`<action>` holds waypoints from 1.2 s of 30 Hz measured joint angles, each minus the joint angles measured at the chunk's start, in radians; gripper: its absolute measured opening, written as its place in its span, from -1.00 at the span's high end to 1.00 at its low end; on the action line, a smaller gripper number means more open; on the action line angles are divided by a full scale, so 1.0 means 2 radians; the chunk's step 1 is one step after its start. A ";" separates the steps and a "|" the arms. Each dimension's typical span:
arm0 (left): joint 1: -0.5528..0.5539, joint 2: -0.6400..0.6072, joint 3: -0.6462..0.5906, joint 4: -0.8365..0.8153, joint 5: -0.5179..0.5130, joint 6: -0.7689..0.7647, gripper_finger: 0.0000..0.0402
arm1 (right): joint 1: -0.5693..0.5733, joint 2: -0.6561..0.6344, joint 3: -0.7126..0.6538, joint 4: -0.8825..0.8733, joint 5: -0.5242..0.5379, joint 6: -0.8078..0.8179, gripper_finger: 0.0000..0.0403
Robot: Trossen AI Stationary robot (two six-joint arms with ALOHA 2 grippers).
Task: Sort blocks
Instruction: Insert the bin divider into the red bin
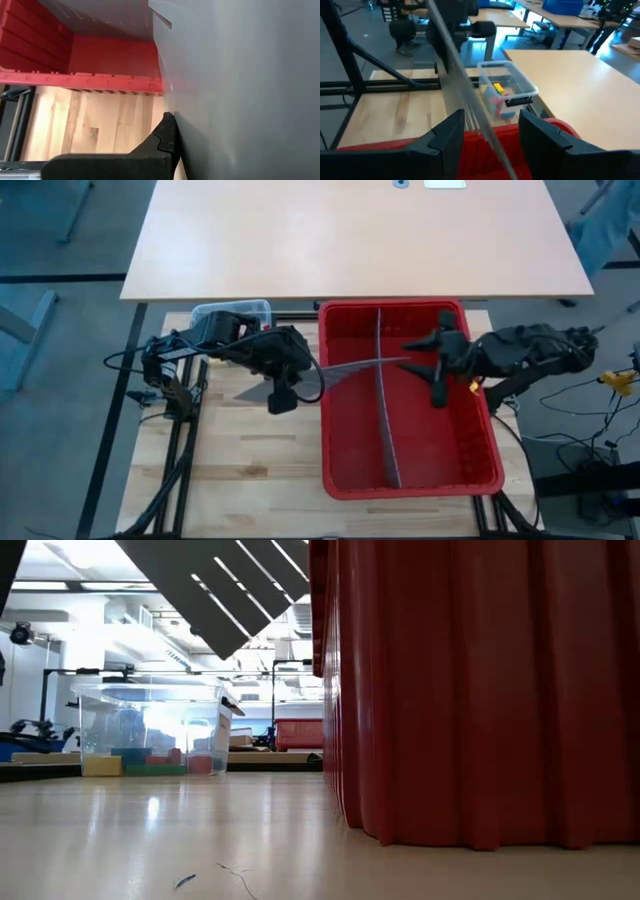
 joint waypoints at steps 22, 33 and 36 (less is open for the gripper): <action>0.000 0.000 0.000 -0.011 0.027 0.000 1.00 | -0.113 0.152 0.147 0.025 -0.255 -0.062 0.26; 0.000 -0.001 0.000 -0.017 0.026 -0.002 1.00 | -0.134 0.186 0.183 -0.022 -0.302 -0.085 0.80; 0.000 -0.001 0.000 -0.016 0.027 -0.002 1.00 | -0.134 0.186 0.183 -0.020 -0.299 -0.097 0.96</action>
